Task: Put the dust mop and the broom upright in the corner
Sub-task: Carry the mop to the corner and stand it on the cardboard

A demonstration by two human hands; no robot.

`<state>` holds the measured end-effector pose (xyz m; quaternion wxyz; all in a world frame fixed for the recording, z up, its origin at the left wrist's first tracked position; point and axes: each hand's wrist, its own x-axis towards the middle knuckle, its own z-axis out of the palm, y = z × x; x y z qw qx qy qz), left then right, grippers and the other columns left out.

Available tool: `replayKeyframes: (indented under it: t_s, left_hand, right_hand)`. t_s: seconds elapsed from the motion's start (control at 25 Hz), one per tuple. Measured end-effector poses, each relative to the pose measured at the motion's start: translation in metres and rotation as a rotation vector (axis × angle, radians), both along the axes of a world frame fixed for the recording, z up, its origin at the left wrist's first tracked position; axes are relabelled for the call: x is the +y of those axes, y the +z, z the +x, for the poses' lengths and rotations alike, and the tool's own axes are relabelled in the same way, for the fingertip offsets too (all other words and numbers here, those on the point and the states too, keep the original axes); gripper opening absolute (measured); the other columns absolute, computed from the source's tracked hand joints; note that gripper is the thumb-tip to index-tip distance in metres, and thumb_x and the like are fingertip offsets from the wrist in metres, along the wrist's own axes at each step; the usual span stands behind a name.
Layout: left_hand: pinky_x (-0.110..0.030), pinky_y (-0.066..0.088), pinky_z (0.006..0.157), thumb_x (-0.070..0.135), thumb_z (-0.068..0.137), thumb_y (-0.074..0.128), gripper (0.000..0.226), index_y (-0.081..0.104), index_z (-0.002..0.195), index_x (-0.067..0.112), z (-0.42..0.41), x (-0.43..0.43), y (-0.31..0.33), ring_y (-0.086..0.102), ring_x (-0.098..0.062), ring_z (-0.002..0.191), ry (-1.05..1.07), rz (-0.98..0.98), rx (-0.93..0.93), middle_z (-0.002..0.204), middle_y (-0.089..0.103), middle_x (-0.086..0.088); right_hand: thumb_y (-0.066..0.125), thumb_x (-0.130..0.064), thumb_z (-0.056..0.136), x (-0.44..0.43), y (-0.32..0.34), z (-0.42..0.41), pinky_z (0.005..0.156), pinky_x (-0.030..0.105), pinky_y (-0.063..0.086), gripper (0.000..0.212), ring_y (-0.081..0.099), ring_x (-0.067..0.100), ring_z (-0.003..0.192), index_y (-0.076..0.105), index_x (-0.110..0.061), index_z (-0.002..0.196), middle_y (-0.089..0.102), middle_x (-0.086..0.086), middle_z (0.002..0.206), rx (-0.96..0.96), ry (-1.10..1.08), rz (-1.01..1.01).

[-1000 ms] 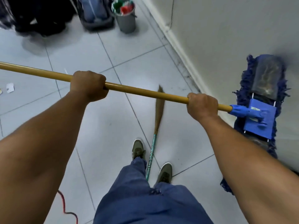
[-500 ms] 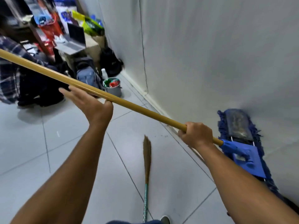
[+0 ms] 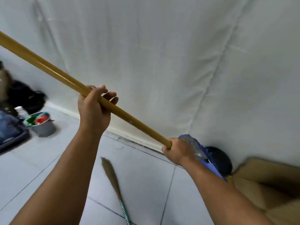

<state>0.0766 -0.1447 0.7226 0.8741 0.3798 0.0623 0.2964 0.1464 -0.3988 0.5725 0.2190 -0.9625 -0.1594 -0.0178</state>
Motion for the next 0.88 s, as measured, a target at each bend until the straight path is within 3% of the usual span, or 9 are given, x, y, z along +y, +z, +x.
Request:
replayKeyframes:
  t_s: [0.08,0.2,0.36,0.48,0.64,0.72,0.88]
  left_hand:
    - [-0.035,0.05,0.06,0.009,0.079,0.063,0.018,0.051,0.069,0.018,0.005,-0.046,0.014,0.059,-0.022,0.057,-0.111,0.025,-0.054,0.065,0.056,-0.003]
    - [-0.029,0.043,0.053,0.01,0.081,0.061,0.024,0.045,0.064,0.017,0.009,-0.125,0.036,0.048,-0.017,0.047,-0.321,0.02,-0.099,0.056,0.047,0.0]
    - [-0.024,0.035,0.048,0.014,0.085,0.054,0.027,0.043,0.061,0.019,0.005,-0.234,0.061,0.036,-0.012,0.041,-0.582,-0.001,-0.075,0.05,0.039,0.004]
    - [-0.024,0.035,0.048,0.018,0.087,0.053,0.033,0.041,0.056,0.02,-0.013,-0.329,0.074,0.034,-0.012,0.04,-0.718,0.037,-0.051,0.048,0.037,0.004]
    - [-0.026,0.036,0.046,0.022,0.086,0.057,0.036,0.039,0.055,0.02,-0.046,-0.457,0.082,0.032,-0.014,0.04,-0.804,0.079,-0.03,0.046,0.033,0.004]
    - [-0.027,0.036,0.046,0.021,0.086,0.058,0.036,0.04,0.054,0.02,-0.068,-0.524,0.08,0.032,-0.014,0.039,-0.847,0.087,-0.033,0.045,0.034,0.003]
    - [-0.027,0.038,0.047,0.019,0.085,0.06,0.036,0.042,0.054,0.019,-0.11,-0.642,0.084,0.034,-0.015,0.04,-0.962,0.164,-0.039,0.045,0.036,0.002]
  right_hand:
    - [0.042,-0.047,0.06,-0.049,0.007,-0.02,0.046,0.026,0.037,0.023,0.048,0.02,0.048,0.051,-0.028,0.052,0.046,-0.004,0.044,0.039,-0.075,0.061]
    - [0.048,-0.046,0.061,-0.125,0.022,-0.047,0.043,0.025,0.033,0.008,0.047,0.014,0.044,0.054,-0.047,0.056,0.049,-0.005,0.044,0.061,-0.191,0.107]
    - [0.057,-0.039,0.063,-0.233,0.033,-0.081,0.045,0.032,0.041,0.025,0.044,0.01,0.04,0.053,-0.016,0.055,0.051,-0.006,0.044,0.143,-0.317,0.176]
    - [0.059,-0.044,0.062,-0.324,0.039,-0.121,0.047,0.032,0.043,0.031,0.045,0.011,0.039,0.05,-0.018,0.048,0.051,-0.007,0.04,0.166,-0.401,0.23]
    - [0.061,-0.052,0.069,-0.435,0.041,-0.181,0.052,0.032,0.048,0.047,0.057,0.019,0.045,0.053,-0.01,0.051,0.058,0.007,0.048,0.162,-0.477,0.246]
    - [0.063,-0.053,0.073,-0.489,0.04,-0.214,0.051,0.032,0.044,0.047,0.05,0.014,0.043,0.046,-0.015,0.05,0.05,0.0,0.046,0.154,-0.537,0.249]
    - [0.069,-0.051,0.076,-0.578,0.037,-0.275,0.061,0.034,0.049,0.041,0.06,0.019,0.058,0.047,-0.023,0.054,0.057,-0.004,0.057,0.186,-0.696,0.34]
